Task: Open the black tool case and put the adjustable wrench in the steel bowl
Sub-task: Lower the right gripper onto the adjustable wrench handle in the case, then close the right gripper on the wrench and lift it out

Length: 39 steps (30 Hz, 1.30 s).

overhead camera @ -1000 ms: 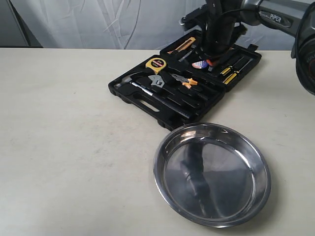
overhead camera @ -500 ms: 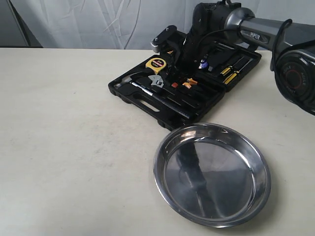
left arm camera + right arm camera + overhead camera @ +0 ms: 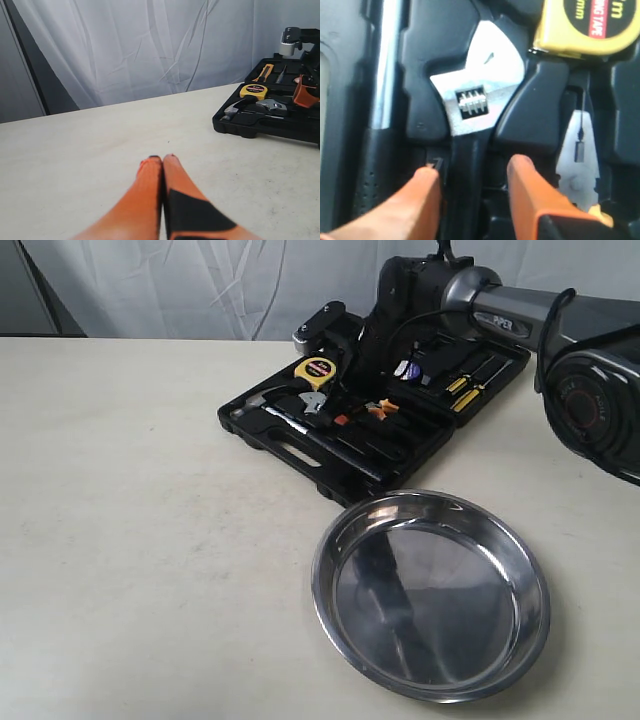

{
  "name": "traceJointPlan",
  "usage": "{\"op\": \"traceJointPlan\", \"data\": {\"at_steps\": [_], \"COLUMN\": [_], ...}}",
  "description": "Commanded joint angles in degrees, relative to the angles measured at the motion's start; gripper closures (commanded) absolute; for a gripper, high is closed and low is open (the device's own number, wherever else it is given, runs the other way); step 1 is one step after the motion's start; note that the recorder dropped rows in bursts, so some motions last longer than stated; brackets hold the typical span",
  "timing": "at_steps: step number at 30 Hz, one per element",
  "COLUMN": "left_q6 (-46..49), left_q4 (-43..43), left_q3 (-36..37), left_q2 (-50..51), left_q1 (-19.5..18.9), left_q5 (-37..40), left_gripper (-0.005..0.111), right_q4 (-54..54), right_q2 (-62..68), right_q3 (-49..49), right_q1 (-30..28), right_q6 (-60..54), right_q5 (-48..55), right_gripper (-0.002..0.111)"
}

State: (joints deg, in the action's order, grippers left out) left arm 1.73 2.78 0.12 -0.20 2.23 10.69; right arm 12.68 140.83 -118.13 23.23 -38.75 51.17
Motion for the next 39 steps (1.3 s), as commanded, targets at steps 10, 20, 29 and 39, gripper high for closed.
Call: {"op": "traceJointPlan", "data": {"at_steps": [10,20,29,39], "left_q6": [0.0,0.0,0.0,0.0], "left_q4": [-0.1,-0.1,-0.1,-0.1], "left_q3": [-0.1,-0.1,-0.1,-0.1], "left_q2": [0.2,0.2,0.2,0.2], "left_q1": [0.2,0.2,0.2,0.2], "left_q5": [-0.3,-0.3,-0.3,-0.3], "left_gripper": [0.106,0.106,0.106,0.106], "right_q4": [0.7,-0.6,3.1,3.5], "right_q2": [0.8,2.4,-1.6,-6.7], "right_q3": [0.1,0.1,0.1,0.1], "right_q1": [0.2,0.2,0.2,0.2], "right_q6": [-0.2,1.2,1.2,1.2], "right_q5": [2.7,2.8,0.8,2.0], "right_gripper": [0.067,0.087,0.109,0.109]}}
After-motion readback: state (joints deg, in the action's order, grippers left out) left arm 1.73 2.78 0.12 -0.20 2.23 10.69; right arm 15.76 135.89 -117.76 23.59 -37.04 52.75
